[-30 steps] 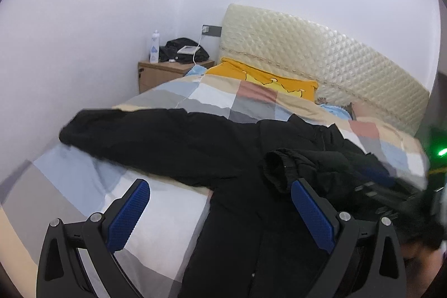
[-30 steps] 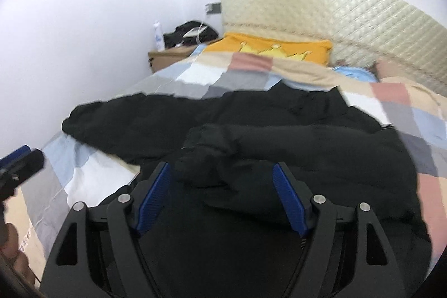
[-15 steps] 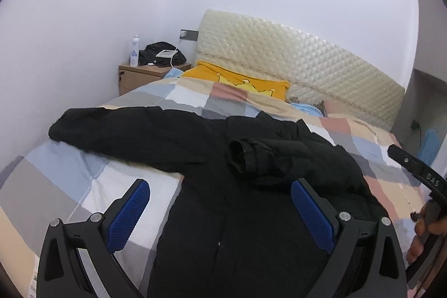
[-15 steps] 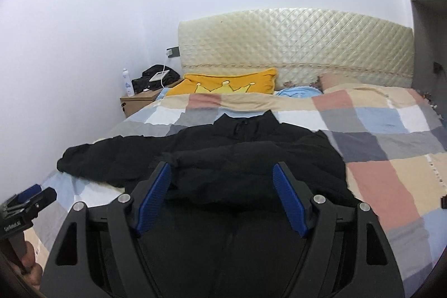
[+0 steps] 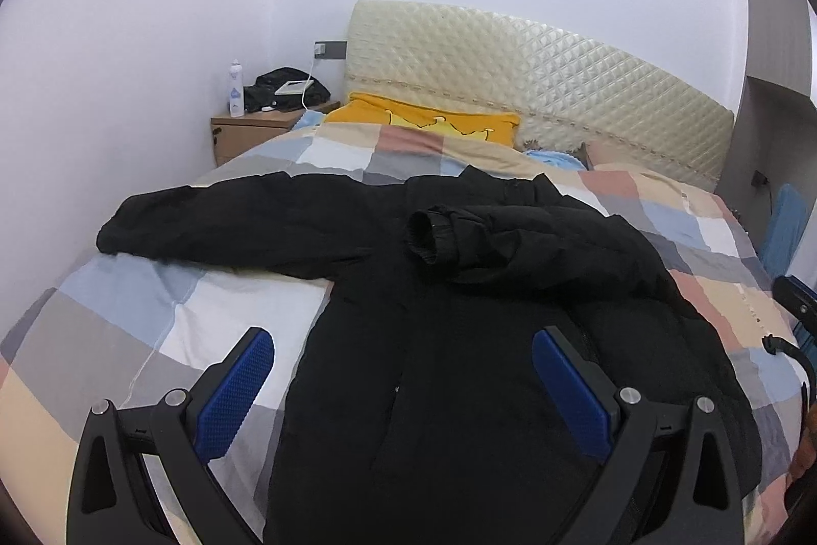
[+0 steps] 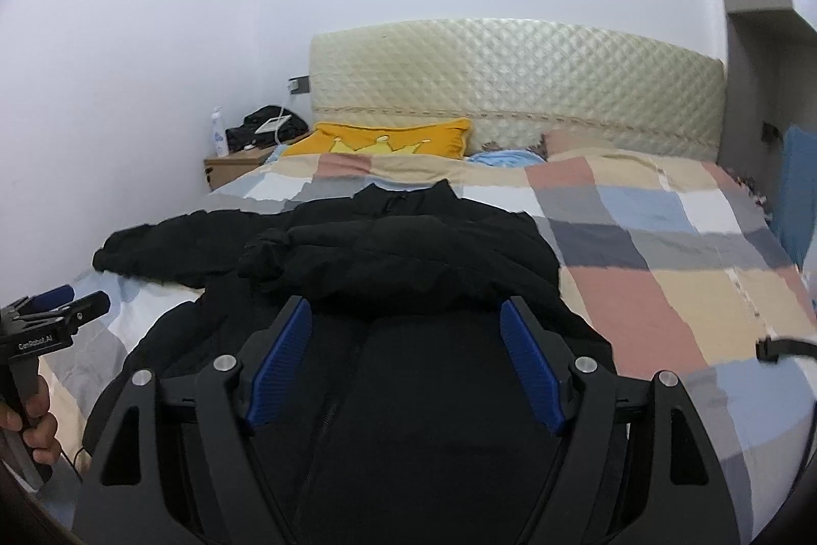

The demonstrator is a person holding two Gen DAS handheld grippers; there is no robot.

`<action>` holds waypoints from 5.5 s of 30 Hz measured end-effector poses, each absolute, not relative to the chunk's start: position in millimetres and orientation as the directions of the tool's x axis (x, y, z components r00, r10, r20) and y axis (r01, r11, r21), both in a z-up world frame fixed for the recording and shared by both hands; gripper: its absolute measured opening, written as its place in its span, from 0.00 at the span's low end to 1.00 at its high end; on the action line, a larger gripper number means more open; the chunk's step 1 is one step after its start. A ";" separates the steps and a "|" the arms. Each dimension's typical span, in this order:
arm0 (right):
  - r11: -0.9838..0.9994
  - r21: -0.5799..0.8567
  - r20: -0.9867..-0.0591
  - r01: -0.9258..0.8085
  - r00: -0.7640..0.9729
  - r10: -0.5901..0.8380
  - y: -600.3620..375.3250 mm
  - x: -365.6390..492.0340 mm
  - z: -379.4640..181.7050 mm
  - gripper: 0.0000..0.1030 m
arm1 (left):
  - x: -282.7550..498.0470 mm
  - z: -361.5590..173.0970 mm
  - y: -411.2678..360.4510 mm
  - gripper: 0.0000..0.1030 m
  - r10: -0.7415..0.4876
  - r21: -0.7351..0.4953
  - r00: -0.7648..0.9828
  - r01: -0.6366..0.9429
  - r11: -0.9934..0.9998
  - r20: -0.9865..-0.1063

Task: Fold large clothes

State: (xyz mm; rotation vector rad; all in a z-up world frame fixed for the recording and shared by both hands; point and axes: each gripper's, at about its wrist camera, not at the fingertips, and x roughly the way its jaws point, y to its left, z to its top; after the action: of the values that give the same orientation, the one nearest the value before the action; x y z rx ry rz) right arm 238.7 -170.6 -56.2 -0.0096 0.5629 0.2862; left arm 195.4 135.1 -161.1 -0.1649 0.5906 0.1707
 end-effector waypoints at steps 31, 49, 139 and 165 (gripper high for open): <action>0.959 0.098 -0.520 -0.266 0.808 0.277 -219.3 133.5 -66.6 0.80 | 174.9 -158.9 83.9 0.99 0.035 -0.064 0.854 -0.080 0.995 -0.519; 0.967 0.103 -0.529 -0.232 0.810 0.251 -215.0 132.9 -76.4 0.96 | 238.8 -129.5 146.6 0.99 0.037 -0.083 0.789 -0.111 0.990 -0.613; 0.978 0.091 -0.571 -0.187 0.795 0.204 -188.6 168.5 -69.3 1.00 | 311.5 -39.4 494.4 0.09 0.281 -0.398 0.842 -0.478 0.783 -0.460; 0.970 0.144 -0.461 -0.198 0.853 0.243 -249.0 128.9 -52.2 1.00 | 362.7 124.2 151.0 0.09 0.107 -0.092 0.929 -0.148 0.985 -0.353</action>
State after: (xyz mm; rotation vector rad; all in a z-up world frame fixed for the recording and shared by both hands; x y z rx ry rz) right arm 128.9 -249.0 -52.2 0.0921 0.4968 0.2321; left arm 362.7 151.0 124.2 -0.1181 0.3551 0.1307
